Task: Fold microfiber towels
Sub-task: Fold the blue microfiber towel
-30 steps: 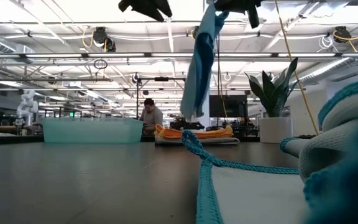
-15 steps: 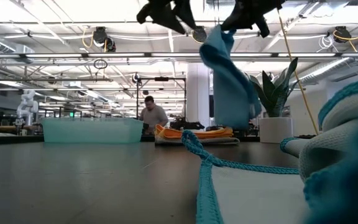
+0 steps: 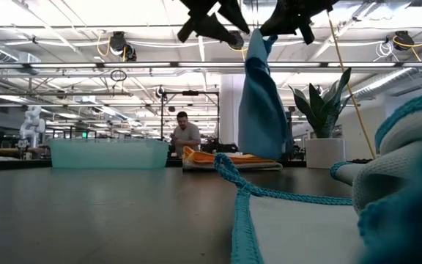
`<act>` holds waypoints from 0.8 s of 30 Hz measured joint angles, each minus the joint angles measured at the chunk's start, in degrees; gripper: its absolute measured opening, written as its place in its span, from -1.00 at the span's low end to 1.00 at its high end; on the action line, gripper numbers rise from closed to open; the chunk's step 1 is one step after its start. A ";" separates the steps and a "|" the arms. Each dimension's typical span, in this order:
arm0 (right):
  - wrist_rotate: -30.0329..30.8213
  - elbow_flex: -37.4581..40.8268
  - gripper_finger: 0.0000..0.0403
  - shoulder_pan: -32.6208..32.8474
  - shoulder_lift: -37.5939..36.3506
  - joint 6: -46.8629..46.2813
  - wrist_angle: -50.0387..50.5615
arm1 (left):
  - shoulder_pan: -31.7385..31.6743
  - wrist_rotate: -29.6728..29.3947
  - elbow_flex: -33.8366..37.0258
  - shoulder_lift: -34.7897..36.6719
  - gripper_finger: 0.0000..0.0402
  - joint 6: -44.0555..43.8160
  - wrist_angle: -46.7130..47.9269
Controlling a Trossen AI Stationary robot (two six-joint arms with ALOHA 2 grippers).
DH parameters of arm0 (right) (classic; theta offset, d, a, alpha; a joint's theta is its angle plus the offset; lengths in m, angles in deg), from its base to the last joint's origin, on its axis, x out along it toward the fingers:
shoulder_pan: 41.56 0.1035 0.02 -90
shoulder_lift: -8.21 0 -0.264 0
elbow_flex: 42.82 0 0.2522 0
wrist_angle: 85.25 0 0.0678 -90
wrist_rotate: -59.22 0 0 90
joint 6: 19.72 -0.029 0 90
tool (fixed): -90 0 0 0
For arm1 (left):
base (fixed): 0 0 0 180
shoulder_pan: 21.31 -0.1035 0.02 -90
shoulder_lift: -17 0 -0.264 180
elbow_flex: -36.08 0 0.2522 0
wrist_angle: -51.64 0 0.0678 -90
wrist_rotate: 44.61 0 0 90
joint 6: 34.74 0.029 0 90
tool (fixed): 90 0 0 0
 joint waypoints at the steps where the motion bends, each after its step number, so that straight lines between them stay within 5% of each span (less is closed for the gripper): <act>1: 0.25 0.00 -1.00 -0.12 0.00 0.48 0.05 | -0.11 1.42 0.00 0.00 -0.15 0.18 -0.61; 24: -2.09 0.00 -1.00 -0.89 0.00 -0.18 -0.57 | -3.29 1.23 -0.06 -5.68 -0.15 2.10 -4.37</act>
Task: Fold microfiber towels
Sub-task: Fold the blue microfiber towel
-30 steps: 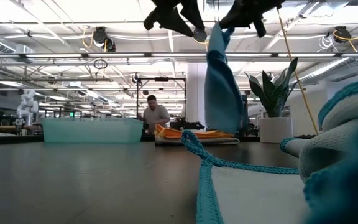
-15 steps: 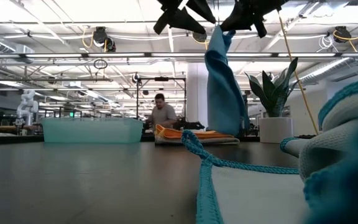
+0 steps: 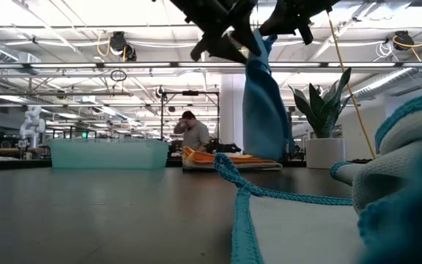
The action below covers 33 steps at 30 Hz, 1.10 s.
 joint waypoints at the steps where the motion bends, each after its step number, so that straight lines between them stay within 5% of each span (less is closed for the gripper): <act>1: -0.03 0.00 -1.00 -0.02 0.00 -0.03 0.00 | -0.16 0.00 0.06 0.02 -0.15 0.57 -0.03; 8: -0.01 0.00 -1.00 -0.02 0.00 0.21 -0.02 | -0.85 -0.10 0.06 0.10 -0.23 2.54 -1.77; 15: 0.00 0.00 -1.00 -0.02 0.00 0.33 -0.02 | -0.83 -0.33 0.06 0.10 -0.93 5.45 -3.95; 23: -11.60 -0.02 -1.00 0.00 -1.26 -0.73 10.80 | -0.83 -0.50 0.05 1.16 -0.97 6.73 -3.58; 29: -3.41 -0.02 -1.00 -0.38 -6.03 -1.44 27.71 | -0.80 -0.48 0.01 3.23 -0.98 6.77 -0.80; 33: -5.19 -0.11 -0.98 -0.44 -10.72 -2.64 30.40 | -0.61 -0.44 0.01 4.21 -0.98 6.81 -0.31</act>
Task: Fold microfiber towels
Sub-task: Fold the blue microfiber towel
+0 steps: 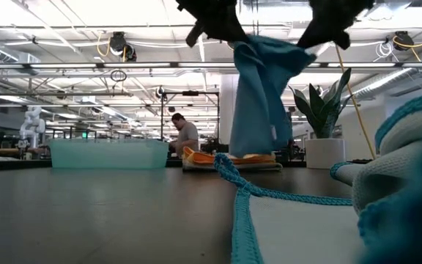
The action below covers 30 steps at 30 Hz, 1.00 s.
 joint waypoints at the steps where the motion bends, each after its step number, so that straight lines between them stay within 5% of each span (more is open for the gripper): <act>1: -1.07 0.00 -0.96 0.10 -1.02 -0.14 -0.11 | 0.02 0.05 0.00 0.44 -0.98 -0.01 0.42; 10: -3.48 -3.01 -0.77 0.47 -8.61 0.23 -2.34 | -0.02 -0.11 0.02 0.97 -0.97 -0.03 3.13; 16: -13.88 1.35 -0.76 3.93 -7.78 -7.53 -9.25 | -0.43 -3.00 0.04 0.99 -0.98 -0.20 0.11; 25: -13.59 17.43 -0.75 9.82 -0.61 -16.60 -34.45 | -3.82 -4.68 0.04 0.99 -0.97 -0.37 -6.87; 30: -6.04 22.28 -0.75 9.33 0.96 -16.98 -44.79 | -4.17 -2.03 0.04 0.99 -0.98 -1.23 -7.10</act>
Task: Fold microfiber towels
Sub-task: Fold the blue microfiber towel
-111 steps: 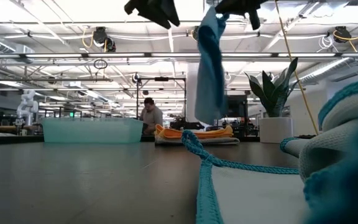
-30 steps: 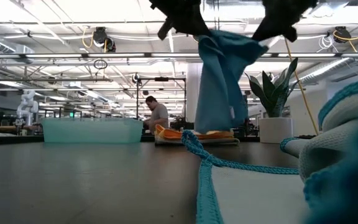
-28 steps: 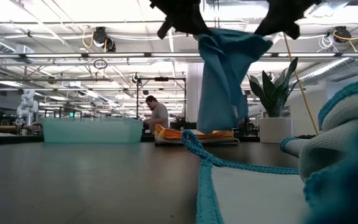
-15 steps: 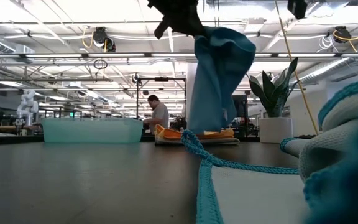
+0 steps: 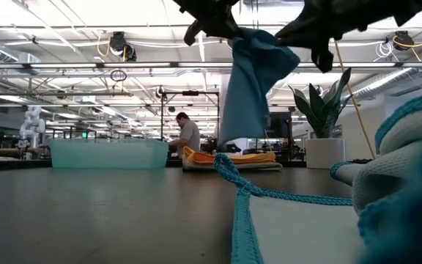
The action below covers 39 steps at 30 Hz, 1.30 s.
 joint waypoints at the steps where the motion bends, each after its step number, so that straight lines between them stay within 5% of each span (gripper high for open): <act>1: 1.15 1.01 -0.75 -0.26 0.36 0.07 -1.53 | 0.08 0.64 0.00 0.00 -0.98 -0.28 -0.08; 7: -0.40 4.74 -0.70 -2.67 3.25 -0.13 -6.74 | 0.71 0.97 0.00 0.00 -0.95 -0.33 -0.91; 14: -0.51 4.83 -0.38 -5.79 6.05 2.41 -13.19 | 0.84 6.16 0.00 0.00 -0.94 -2.11 -2.83; 20: -6.43 4.83 -0.19 -8.18 3.65 5.20 -10.10 | 1.65 6.57 0.00 0.26 -0.98 -2.14 -2.37; 28: -6.19 4.83 -0.23 -9.07 -2.16 6.03 3.21 | 2.71 6.39 -0.02 3.31 -0.97 -1.82 1.64; 39: -2.33 4.73 -0.25 -9.49 -2.28 8.67 -11.45 | 2.85 6.46 0.00 4.48 -0.98 -2.48 2.39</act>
